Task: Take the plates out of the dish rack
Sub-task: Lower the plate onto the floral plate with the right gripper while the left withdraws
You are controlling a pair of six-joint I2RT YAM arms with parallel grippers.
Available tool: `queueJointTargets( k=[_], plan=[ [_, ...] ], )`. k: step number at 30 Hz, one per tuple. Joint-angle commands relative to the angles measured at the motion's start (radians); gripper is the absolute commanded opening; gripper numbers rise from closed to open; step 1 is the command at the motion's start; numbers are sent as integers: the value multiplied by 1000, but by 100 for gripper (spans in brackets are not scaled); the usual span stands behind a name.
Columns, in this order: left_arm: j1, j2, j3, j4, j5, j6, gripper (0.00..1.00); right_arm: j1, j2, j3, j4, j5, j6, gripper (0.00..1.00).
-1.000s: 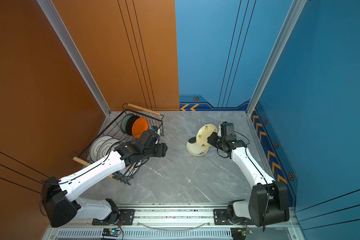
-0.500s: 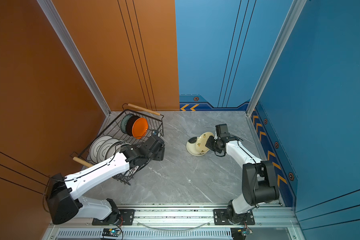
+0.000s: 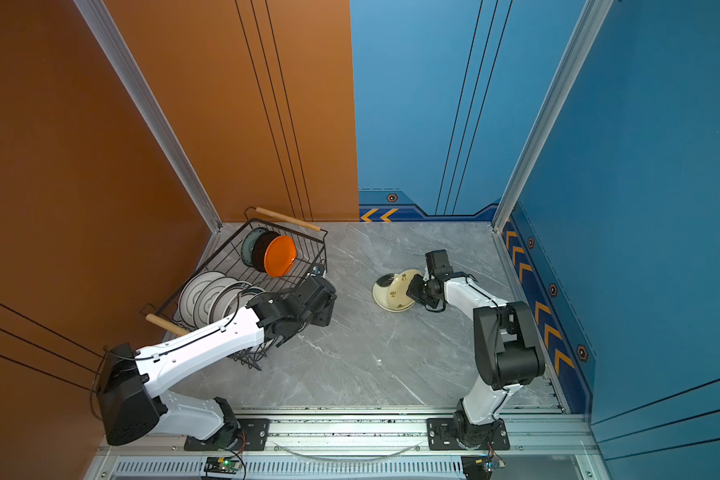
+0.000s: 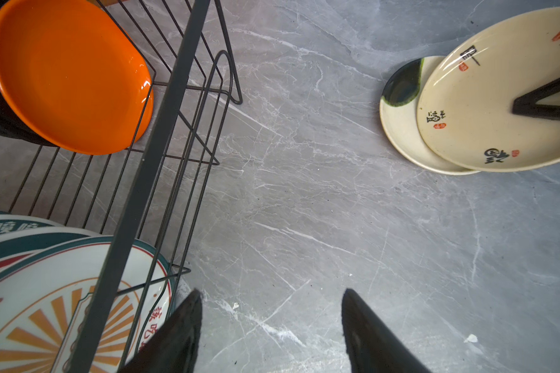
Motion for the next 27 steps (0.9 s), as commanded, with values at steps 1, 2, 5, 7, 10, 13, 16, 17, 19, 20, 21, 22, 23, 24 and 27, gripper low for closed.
queueJointTargets(
  k=[1,2,5,7,10,13,16,17,19,20,21,22,23,24,27],
  plan=[
    [-12,1,20,-19,-37,11,69,8,25,29,26,-24,21,7],
    [-12,2,19,-20,-37,13,69,10,31,33,25,-27,22,10],
    [-14,8,20,-19,-35,12,70,11,38,35,18,-23,18,15],
    [-14,12,21,-18,-33,13,69,13,38,34,15,-21,16,19],
    [-17,10,23,-12,-32,22,69,14,40,36,3,-9,8,22],
    [-20,9,25,-10,-33,24,69,16,38,37,-11,5,0,29],
    [-20,9,25,-10,-34,25,69,22,35,43,-35,33,-12,39],
    [-20,10,24,-10,-34,24,69,26,33,47,-44,45,-18,41],
    [-20,10,22,-8,-34,24,69,34,33,56,-64,67,-27,46],
    [-21,11,22,-9,-35,23,69,38,33,60,-72,76,-32,47],
    [-20,12,22,-9,-35,23,69,42,34,64,-78,85,-36,48],
    [-20,13,22,-8,-35,24,69,46,38,69,-85,92,-39,49],
    [-22,13,22,-8,-36,24,69,50,41,73,-91,99,-42,50],
    [-21,13,21,-9,-36,24,69,53,44,78,-96,104,-46,50],
    [-22,10,20,-9,-39,24,69,67,50,91,-121,143,-57,54]
  ],
)
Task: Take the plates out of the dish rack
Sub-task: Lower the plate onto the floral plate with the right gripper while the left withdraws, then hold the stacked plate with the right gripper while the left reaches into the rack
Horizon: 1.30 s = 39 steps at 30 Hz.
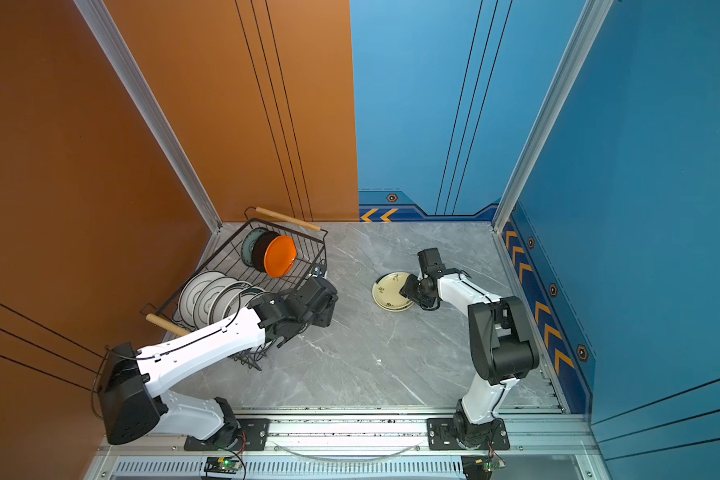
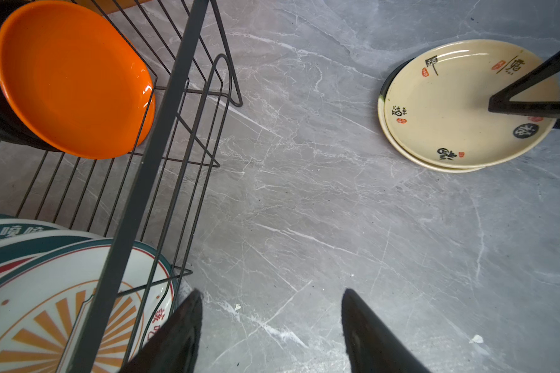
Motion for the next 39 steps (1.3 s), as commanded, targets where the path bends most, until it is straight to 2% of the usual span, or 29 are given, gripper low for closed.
queueJointTargets(
  k=[1,12,20,23,30,34,39],
  plan=[
    [-10,4,17,-10,-27,16,69,17,14,36,-66,80,-34,55],
    [-9,-17,15,-11,-39,23,69,46,37,69,-127,173,-61,62],
    [29,-82,21,-31,-62,74,71,47,69,80,-130,176,-68,64],
    [90,-123,28,-61,-57,95,72,47,83,81,-115,160,-65,63],
    [340,-183,18,-78,62,146,72,48,99,76,-87,140,-53,63],
    [469,-145,42,-79,123,173,71,46,104,69,-67,104,-44,67],
    [567,-23,124,-84,164,211,69,43,113,68,-62,83,-48,71]
  ],
)
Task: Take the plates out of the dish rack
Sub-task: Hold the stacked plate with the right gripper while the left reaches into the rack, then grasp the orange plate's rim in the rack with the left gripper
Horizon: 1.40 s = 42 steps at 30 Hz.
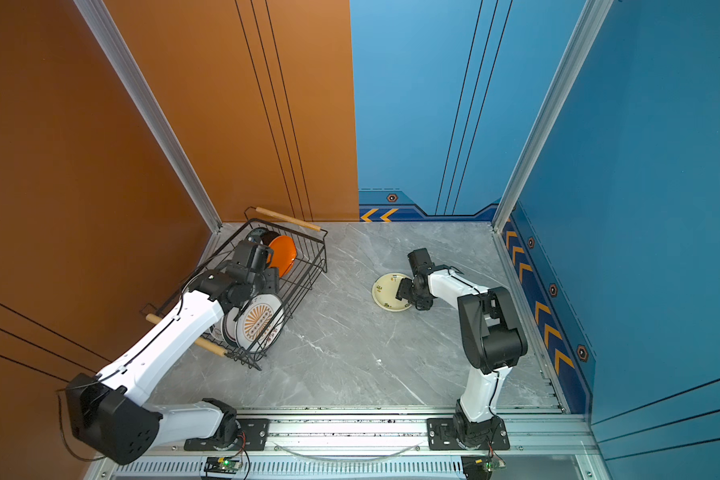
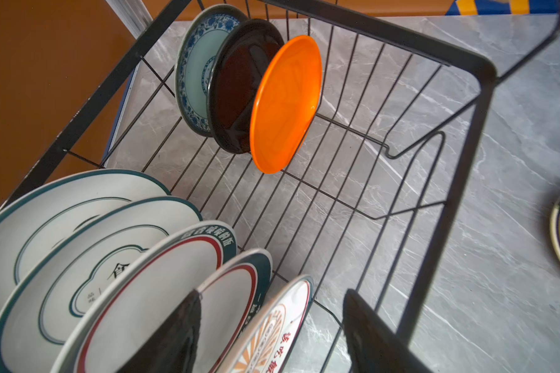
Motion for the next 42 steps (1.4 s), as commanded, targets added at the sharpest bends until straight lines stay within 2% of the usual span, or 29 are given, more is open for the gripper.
queueJointTargets(
  k=[1,9,14,17,20,28,33,40,42],
  plan=[
    [46,87,71,-18,69,50,68,-4,18,2,10,-19,3,71],
    [108,347,276,-4,106,147,65,-46,-7,-46,65,-45,10,76],
    [166,444,352,10,142,206,65,-63,-11,-53,77,-74,5,77],
    [199,461,372,26,154,233,65,-70,-15,-55,83,-90,2,77],
    [230,479,396,40,211,259,65,-71,-19,-58,85,-94,2,77],
    [246,569,476,38,280,325,60,-78,-28,-65,91,-102,2,78],
    [247,601,490,35,282,338,57,-83,-37,-69,95,-105,2,79],
    [246,657,520,31,278,349,49,-83,-39,-74,105,-118,3,79],
    [247,667,521,30,273,352,45,-84,-41,-77,108,-120,3,79]
  ],
)
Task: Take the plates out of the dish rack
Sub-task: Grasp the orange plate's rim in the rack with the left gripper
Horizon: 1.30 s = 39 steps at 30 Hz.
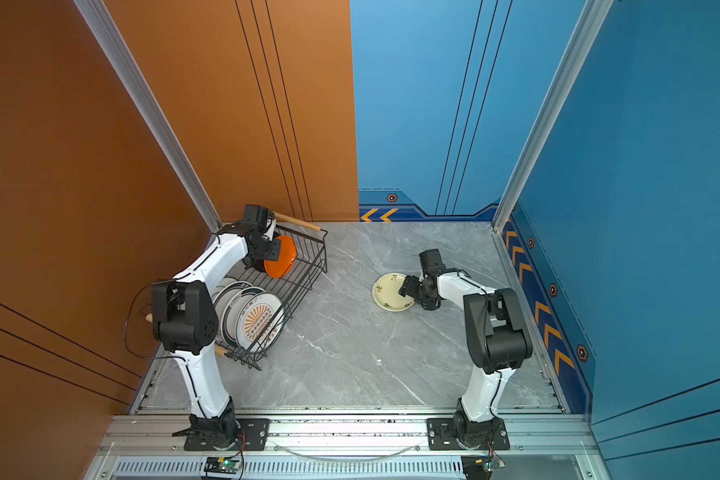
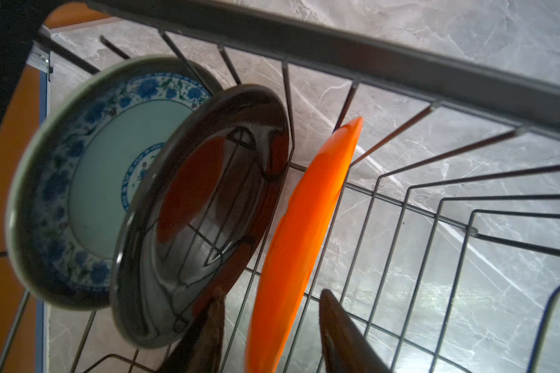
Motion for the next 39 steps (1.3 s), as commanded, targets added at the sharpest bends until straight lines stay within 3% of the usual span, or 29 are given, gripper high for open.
queueJointTargets(
  k=[1,7,27,39],
  plan=[
    [3,27,27,-9,6,14,44,-8,-28,-22,5,-14,0,79],
    [3,38,27,-14,-8,19,31,-10,-32,-26,11,-25,0,79],
    [-16,48,23,-41,-62,20,8,-22,-55,-48,23,-44,-2,82],
    [-34,-96,-67,-43,-68,8,0,-34,-72,-62,13,-32,-5,93]
  ],
)
